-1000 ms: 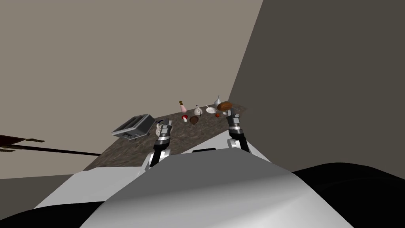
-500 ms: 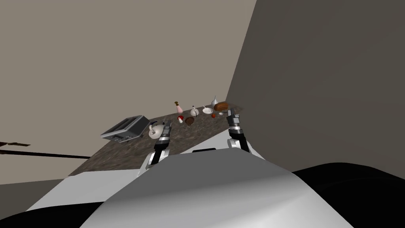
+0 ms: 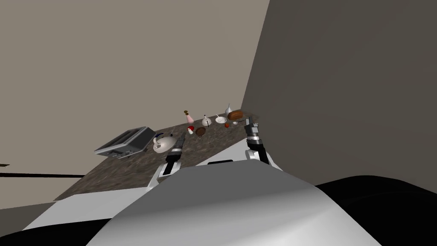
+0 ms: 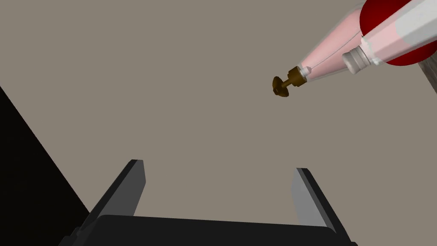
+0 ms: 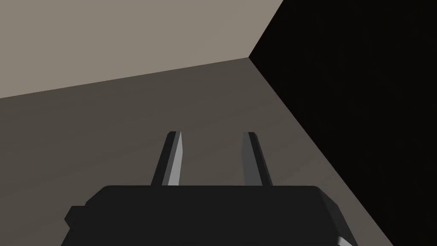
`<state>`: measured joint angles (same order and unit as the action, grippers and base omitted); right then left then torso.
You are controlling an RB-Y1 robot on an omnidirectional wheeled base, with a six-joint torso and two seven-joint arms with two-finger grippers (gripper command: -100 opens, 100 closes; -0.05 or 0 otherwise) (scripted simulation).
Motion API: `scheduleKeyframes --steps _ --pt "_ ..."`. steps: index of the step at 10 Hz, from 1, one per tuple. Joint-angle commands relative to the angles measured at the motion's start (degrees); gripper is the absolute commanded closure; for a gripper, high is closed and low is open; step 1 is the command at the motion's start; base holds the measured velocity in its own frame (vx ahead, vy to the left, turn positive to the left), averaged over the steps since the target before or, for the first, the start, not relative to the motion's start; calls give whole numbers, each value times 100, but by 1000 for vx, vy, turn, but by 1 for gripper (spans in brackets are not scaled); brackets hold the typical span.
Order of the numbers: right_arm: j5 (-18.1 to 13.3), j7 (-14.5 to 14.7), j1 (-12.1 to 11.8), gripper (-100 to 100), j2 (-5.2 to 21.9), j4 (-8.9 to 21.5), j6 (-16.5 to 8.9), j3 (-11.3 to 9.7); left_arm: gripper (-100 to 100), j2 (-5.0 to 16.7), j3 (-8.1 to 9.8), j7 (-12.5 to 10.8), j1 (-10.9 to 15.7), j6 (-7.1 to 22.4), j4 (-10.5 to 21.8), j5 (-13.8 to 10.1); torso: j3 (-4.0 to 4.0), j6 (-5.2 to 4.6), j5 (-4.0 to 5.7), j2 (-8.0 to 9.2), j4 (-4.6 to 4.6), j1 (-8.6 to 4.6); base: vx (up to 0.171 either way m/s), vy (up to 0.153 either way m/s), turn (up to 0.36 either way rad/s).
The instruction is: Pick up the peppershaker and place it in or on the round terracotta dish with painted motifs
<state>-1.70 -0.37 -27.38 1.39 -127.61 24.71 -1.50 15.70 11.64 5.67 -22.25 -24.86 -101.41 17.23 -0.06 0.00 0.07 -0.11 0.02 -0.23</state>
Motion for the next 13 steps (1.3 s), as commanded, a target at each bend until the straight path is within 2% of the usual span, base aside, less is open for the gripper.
scheduleKeyframes --steps 1,9,13 --pt "0 0 0 0 0 0 0 0 -100 142 38 173 120 233 230 131 0 0 0 0 0 0 39 -58 -65" --pt "0 0 0 0 1 0 0 1 -100 862 139 1179 583 1115 1474 755 -8 0 -5 -13 3 24 55 -20 -92" --pt "0 0 -1 0 1 0 0 1 -100 1196 160 1573 759 1468 1952 997 -7 2 -6 -12 3 27 64 2 -75"
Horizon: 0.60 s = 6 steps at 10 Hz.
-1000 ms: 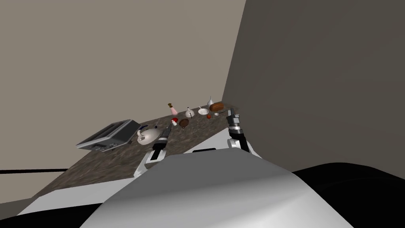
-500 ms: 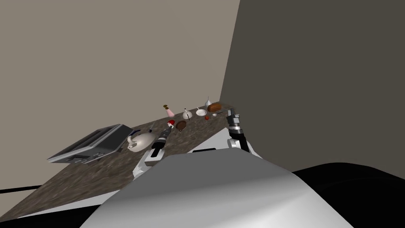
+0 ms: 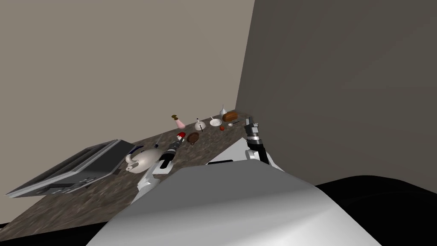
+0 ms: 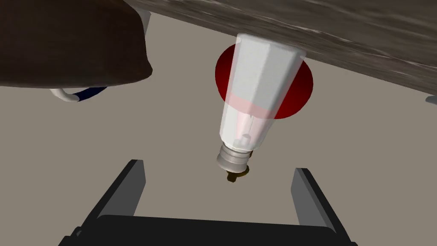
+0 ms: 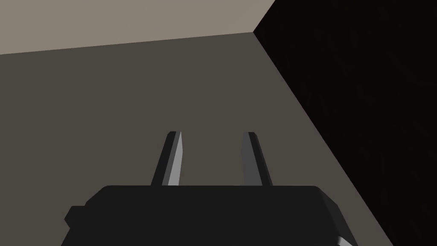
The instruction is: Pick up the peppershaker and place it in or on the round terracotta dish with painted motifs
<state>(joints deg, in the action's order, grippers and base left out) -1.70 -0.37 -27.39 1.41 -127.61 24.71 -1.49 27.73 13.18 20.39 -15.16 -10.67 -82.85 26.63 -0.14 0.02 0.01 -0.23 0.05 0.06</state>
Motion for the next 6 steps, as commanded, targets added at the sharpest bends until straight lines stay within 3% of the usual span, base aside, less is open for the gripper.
scheduleKeyframes --steps 1,3,4,5,6 --pt "0 0 0 0 0 0 0 0 -100 64 8 173 82 116 188 102 0 0 0 0 0 0 60 0 -59" --pt "0 0 0 0 0 0 0 0 -100 244 -5 347 142 279 429 219 0 -1 1 -1 0 -8 73 -11 -82" --pt "0 0 0 0 0 0 0 0 -100 197 14 298 143 190 407 185 -2 -1 1 -3 1 -7 34 1 -17" --pt "0 0 0 0 0 0 0 0 0 206 13 315 149 205 423 190 5 1 0 9 -1 -6 6 0 3" --pt "0 0 0 0 0 0 0 0 -100 228 198 340 264 167 685 177 11 1 1 20 -4 -6 -44 -3 -268"
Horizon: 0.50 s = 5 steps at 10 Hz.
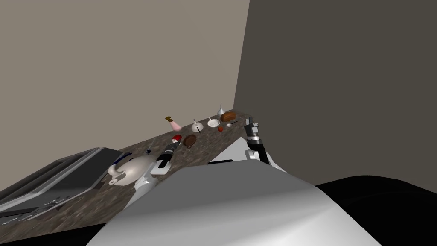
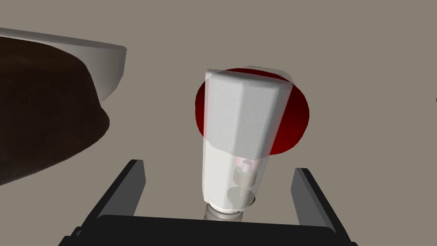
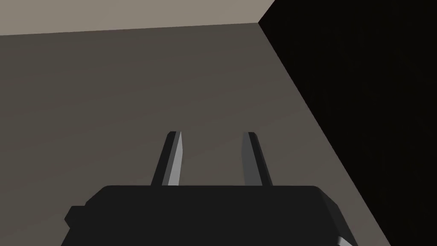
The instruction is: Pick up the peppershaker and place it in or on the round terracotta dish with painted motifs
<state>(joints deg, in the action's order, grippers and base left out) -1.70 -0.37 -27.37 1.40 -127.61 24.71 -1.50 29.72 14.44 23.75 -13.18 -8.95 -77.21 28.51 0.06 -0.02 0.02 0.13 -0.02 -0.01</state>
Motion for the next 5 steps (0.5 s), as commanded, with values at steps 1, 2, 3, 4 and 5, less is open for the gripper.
scheduleKeyframes --steps 1,2,3,4,5 --pt "0 0 0 0 0 0 0 0 -100 40 164 18 124 -24 253 -16 0 0 0 0 0 0 -82 -9 -299" --pt "0 0 0 0 0 0 0 0 -100 51 256 32 181 -42 385 -23 9 2 1 14 -4 -2 -87 -11 -218" --pt "0 0 0 0 0 0 0 0 -100 63 348 45 239 -61 517 -29 12 4 0 20 -5 -3 -79 -4 -149" --pt "0 0 0 0 0 0 0 1 -100 74 441 59 297 -79 650 -35 13 6 1 21 -5 0 -71 2 -187" --pt "0 0 0 0 0 0 0 1 -100 86 533 72 354 -97 782 -41 11 4 -1 18 -5 2 -59 -7 -214"
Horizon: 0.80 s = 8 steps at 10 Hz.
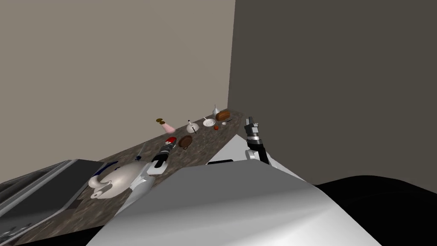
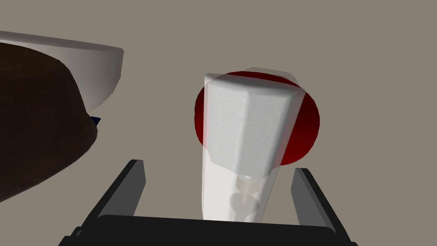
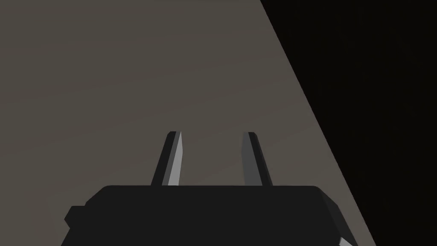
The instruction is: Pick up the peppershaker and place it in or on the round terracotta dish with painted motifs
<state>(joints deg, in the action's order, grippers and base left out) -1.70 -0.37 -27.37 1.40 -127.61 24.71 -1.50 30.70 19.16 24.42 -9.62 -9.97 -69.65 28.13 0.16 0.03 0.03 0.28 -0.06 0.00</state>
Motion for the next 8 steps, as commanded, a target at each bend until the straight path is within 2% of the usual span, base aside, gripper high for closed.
scheduleKeyframes --steps 1,3,4,5,8 --pt "0 0 0 0 0 0 0 0 -100 -1 153 18 56 -13 158 -9 0 0 0 0 0 0 -55 -13 -178" --pt "0 0 0 0 0 0 0 0 -100 21 337 45 171 -50 422 -21 0 1 0 0 0 0 -66 -4 -175" --pt "0 0 0 0 0 0 0 0 -100 11 284 45 185 -46 398 -10 0 1 -1 0 0 2 -29 -1 -31" --pt "0 0 -1 0 0 0 0 1 100 10 298 57 198 -64 427 -8 -5 5 -1 -9 2 3 -5 0 9" --pt "0 0 -2 0 0 0 0 1 100 12 297 59 196 -61 424 -7 -13 4 -3 -23 5 4 0 0 0"
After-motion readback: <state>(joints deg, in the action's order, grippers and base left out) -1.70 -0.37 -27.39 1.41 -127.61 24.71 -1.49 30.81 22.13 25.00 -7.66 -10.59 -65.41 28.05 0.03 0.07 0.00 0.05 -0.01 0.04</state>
